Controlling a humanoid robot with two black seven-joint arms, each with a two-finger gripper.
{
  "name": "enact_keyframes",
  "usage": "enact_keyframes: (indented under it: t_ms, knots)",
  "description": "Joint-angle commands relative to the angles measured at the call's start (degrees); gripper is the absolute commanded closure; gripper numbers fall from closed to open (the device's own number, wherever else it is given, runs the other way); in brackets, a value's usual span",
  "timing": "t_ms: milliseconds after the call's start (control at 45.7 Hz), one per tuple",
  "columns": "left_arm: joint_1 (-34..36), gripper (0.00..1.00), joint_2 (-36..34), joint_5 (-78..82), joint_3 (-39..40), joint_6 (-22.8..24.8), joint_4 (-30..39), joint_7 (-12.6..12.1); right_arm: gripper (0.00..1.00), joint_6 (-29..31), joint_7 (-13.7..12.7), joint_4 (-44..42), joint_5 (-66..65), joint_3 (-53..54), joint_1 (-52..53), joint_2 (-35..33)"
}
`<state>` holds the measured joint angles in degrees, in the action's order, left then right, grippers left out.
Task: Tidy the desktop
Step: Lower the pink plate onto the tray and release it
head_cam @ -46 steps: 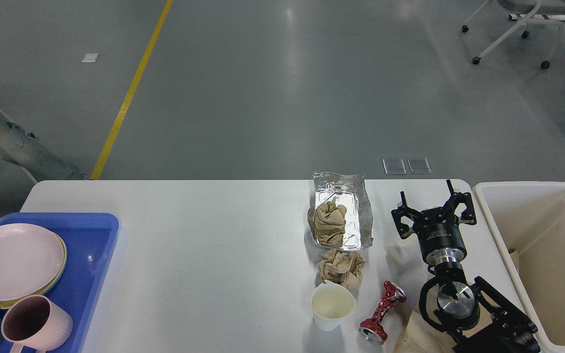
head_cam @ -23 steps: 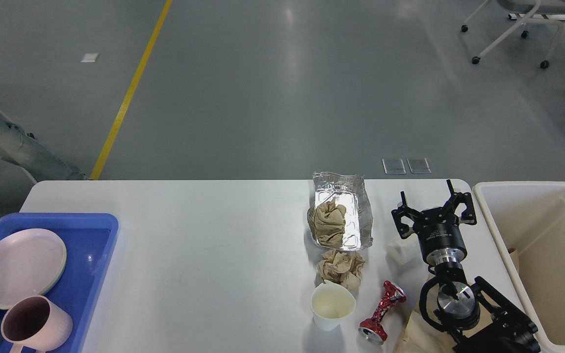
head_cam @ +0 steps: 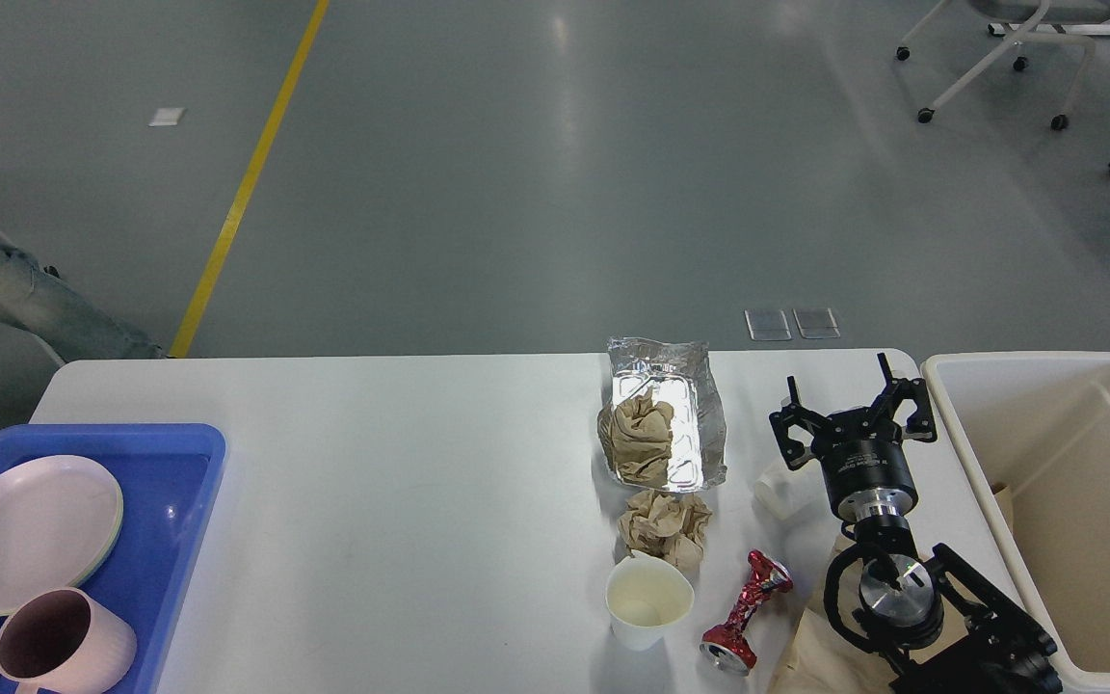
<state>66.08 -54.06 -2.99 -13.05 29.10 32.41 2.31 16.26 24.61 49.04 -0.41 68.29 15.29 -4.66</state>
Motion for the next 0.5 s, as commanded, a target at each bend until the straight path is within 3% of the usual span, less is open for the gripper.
enact_keyframes:
  t_ms: [0, 66, 219, 394, 482]
  knots:
    - [-9.38, 0.04, 1.50, 0.09, 23.29, 2.27, 0.46, 0.15, 0.00, 0.00, 0.00, 0.00, -0.03, 0.00, 0.00, 0.00]
    - [-14.13, 0.04, 4.49, 0.01, 34.64, 2.27, 0.46, 0.59, 0.00, 0.00, 0.00, 0.00, 0.06, 0.00, 0.00, 0.00]
    - [-20.11, 0.04, 11.43, 0.09, 52.49, 2.10, 0.46, 0.77, 0.00, 0.00, 0.00, 0.00, -0.03, 0.00, 0.00, 0.00]
    - [-23.45, 0.04, 18.20, 0.09, 59.89, -0.71, 1.69, 0.86, 0.00, 0.00, 0.00, 0.00, 0.06, 0.00, 0.00, 0.00]
    - [-27.40, 0.04, 19.96, 0.27, 63.66, -4.04, 7.12, 1.03, 0.00, 0.00, 0.00, 0.00, -0.03, 0.00, 0.00, 0.09]
